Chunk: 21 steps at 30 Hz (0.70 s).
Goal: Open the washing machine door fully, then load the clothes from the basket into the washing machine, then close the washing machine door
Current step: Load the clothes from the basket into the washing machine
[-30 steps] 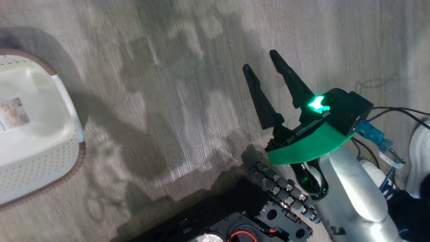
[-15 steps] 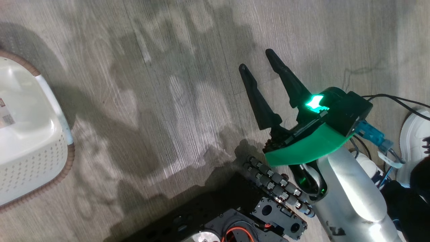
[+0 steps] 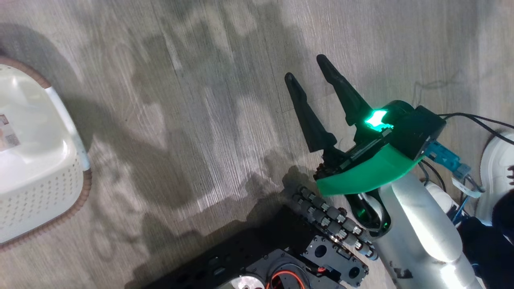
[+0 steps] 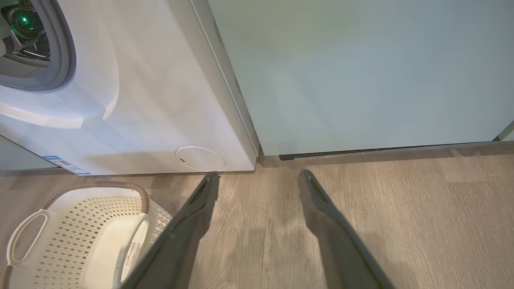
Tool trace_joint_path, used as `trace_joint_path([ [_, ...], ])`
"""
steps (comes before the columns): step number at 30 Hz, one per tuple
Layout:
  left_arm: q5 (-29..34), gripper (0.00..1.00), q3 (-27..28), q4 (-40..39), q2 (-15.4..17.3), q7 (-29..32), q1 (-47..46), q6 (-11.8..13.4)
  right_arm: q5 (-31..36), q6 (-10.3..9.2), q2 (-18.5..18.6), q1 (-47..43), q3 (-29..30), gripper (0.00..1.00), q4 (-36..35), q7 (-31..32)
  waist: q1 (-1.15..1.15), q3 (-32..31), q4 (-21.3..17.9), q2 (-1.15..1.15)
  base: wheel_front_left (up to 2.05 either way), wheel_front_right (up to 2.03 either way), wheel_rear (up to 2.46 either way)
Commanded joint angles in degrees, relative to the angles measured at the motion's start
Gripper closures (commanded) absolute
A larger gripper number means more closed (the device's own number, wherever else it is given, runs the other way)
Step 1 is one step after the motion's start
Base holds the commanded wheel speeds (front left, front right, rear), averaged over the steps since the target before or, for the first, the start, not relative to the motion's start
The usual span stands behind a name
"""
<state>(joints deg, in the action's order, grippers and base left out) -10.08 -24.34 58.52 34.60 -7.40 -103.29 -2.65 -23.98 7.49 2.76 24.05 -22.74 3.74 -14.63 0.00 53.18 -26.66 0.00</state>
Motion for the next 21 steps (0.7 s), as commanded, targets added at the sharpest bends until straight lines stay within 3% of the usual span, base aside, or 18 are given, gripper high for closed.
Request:
trace_joint_path([
  [1, -0.1, 0.00, 0.0, -1.3, 1.0, -0.5, -0.8, 0.9, 0.4, 0.00, 0.1, -1.7, -0.5, 0.00, -1.3, -0.4, 0.00, -0.3, 0.4, 0.00, 0.00, 0.00, 0.00],
  [12, -2.0, 0.00, -0.5, 0.7, -2.7, -3.5, 2.2, 1.2, 2.8, 0.00, 0.1, -1.9, 1.4, 0.00, -0.3, -0.4, 0.00, -4.3, 3.9, 0.00, 0.00, 0.00, 0.00],
  [21, -5.4, 0.00, -0.3, 3.4, -4.3, -6.0, 6.3, -2.6, 6.1, 0.00, 0.1, -2.1, 4.4, 0.00, 0.5, -0.4, 0.00, -9.8, 8.2, 0.00, 0.00, 0.00, 0.00],
])
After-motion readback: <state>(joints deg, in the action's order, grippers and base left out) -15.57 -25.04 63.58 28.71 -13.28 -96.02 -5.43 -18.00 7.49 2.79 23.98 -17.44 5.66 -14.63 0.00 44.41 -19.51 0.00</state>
